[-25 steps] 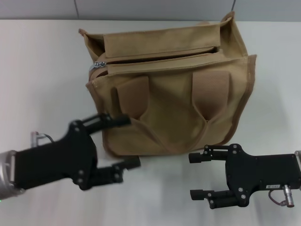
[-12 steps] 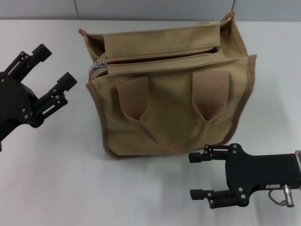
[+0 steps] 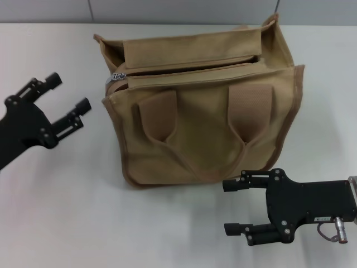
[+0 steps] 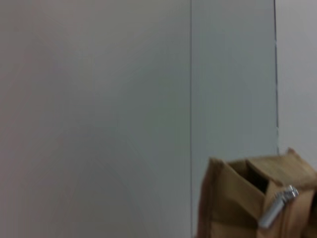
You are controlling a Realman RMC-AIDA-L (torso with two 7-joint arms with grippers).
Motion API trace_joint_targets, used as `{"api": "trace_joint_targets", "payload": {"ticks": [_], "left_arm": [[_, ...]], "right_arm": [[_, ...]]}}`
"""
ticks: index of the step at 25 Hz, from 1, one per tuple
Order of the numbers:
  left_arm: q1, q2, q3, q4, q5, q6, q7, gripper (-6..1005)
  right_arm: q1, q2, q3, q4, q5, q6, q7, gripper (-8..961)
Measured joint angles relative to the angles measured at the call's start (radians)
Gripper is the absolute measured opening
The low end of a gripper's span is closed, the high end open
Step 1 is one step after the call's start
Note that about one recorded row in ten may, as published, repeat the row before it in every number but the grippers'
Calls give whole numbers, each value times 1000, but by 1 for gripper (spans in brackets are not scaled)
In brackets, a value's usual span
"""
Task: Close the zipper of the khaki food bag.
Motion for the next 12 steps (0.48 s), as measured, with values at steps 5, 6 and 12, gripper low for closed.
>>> {"api": "trace_joint_targets", "payload": {"ticks": [5,6,12], "left_arm": [[-25,-13,0,2,83,-11,20,799],[-32,-15,0,2,99,-9,20,799],[-49,-32,-5,10,114,-30,29,799]], "right_arm": [[0,0,0,0,-1,8,1,747],[0,0,0,0,-1,8,1,747],[0,0,0,9,-1,12,2,746]]}}
